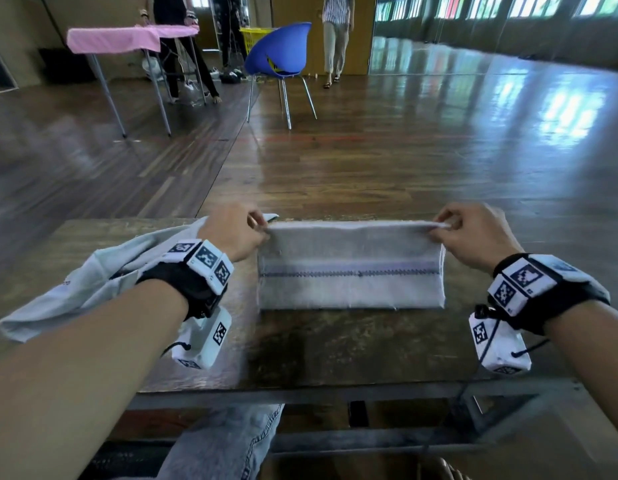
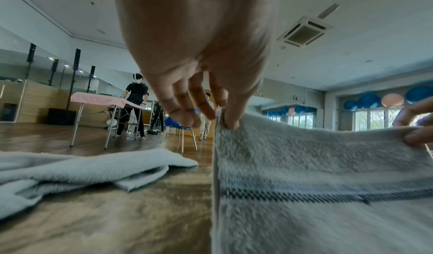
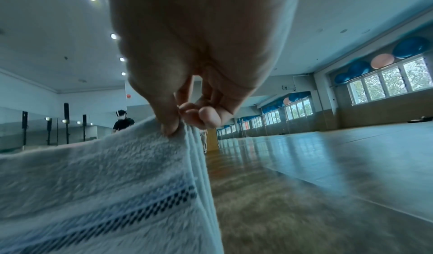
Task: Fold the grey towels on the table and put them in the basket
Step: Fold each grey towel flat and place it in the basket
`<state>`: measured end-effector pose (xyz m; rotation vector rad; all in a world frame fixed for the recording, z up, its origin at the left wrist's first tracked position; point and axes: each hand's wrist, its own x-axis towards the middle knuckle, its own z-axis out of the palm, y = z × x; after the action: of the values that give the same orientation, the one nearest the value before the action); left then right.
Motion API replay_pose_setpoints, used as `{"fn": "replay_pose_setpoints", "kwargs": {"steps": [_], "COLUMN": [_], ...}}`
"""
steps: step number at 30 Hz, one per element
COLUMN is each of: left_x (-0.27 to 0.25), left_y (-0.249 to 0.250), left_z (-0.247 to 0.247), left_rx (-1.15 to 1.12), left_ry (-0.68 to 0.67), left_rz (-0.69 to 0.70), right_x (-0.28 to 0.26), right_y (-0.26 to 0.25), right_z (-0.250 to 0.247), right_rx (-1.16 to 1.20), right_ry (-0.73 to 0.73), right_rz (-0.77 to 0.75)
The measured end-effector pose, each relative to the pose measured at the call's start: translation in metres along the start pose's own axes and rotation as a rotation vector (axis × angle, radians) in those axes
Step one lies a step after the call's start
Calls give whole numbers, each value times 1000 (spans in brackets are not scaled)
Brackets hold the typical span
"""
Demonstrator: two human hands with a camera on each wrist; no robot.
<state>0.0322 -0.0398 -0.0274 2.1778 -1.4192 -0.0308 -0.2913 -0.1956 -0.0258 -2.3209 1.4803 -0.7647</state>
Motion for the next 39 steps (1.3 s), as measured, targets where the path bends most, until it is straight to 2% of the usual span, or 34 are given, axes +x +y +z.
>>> {"fn": "replay_pose_setpoints", "kwargs": {"steps": [4, 7, 9, 12, 13, 19, 24, 30, 35, 37, 39], "left_x": [-10, -33, -50, -69, -74, -87, -86, -81, -84, -88, -91], "left_y": [7, 5, 0, -8, -11, -11, -8, -10, -14, -12, -8], "left_z": [-27, -33, -28, -11, -2, 46, 52, 40, 45, 51, 57], "left_rx": [-158, -211, -204, -69, -23, 109, 143, 88, 103, 67, 16], "left_ry": [248, 248, 73, -389, -448, -330, -319, -183, -169, -136, -186], "left_rz": [132, 195, 159, -19, -76, -295, -377, -343, -332, -250, -71], "right_x": [-8, -26, -41, -65, -73, -104, -102, -93, -94, -100, -104], "right_y": [-9, 0, 12, 31, 37, 56, 56, 51, 48, 44, 42], "right_z": [-26, -31, -25, -7, 0, 33, 36, 24, 25, 29, 36], "right_rx": [83, 118, 81, -56, -63, -39, -1, 14, -65, -122, -67], "right_ry": [194, 178, 0, -427, -477, -262, -273, -213, -333, -243, -182], "right_rz": [-99, -129, -95, 32, 78, 259, 307, 308, 318, 271, 113]}}
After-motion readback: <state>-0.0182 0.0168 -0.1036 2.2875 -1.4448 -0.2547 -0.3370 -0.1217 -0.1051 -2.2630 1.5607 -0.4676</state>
